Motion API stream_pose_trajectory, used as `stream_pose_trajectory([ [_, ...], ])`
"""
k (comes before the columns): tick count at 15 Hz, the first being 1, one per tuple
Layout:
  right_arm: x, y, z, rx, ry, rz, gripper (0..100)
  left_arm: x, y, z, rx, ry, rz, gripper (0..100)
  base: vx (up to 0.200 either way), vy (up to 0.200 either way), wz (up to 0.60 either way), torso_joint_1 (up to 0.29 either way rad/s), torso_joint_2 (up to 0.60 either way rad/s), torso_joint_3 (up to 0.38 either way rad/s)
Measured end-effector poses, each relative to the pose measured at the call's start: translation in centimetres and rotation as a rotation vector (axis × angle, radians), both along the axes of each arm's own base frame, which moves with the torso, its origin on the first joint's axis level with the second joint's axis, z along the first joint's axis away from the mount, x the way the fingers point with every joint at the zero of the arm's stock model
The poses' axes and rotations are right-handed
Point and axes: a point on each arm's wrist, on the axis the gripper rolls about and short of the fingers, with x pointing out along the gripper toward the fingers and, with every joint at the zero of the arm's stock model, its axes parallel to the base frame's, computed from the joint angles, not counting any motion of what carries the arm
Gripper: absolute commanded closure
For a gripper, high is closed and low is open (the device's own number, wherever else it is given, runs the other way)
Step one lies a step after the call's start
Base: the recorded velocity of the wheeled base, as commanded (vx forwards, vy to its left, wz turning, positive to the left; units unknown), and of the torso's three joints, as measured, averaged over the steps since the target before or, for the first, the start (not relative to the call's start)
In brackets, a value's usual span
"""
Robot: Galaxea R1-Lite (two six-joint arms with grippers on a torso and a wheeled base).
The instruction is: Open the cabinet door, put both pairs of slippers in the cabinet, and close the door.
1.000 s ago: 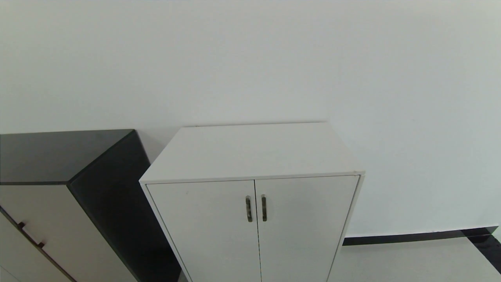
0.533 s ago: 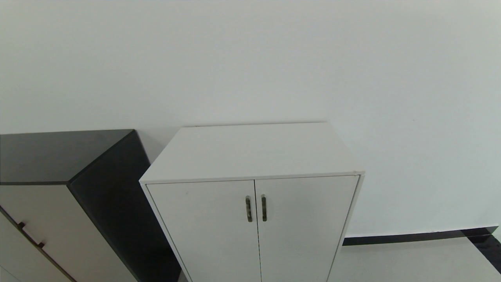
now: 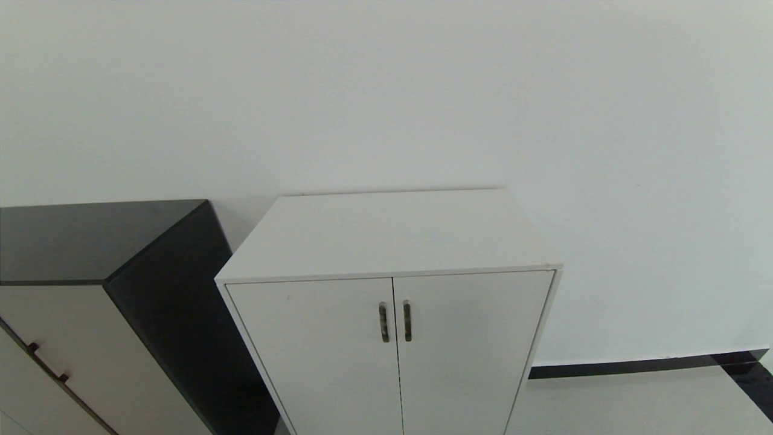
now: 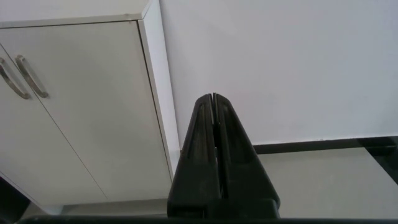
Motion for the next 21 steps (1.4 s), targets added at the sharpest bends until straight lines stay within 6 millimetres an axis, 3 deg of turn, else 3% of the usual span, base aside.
stream_pose_trajectory([
  [21, 0.00, 0.00, -0.01, 0.009, 0.001, 0.000, 100, 0.00, 0.00, 0.00, 0.000, 0.000, 0.000, 100, 0.000, 0.000, 0.00, 0.000, 0.00, 0.000],
])
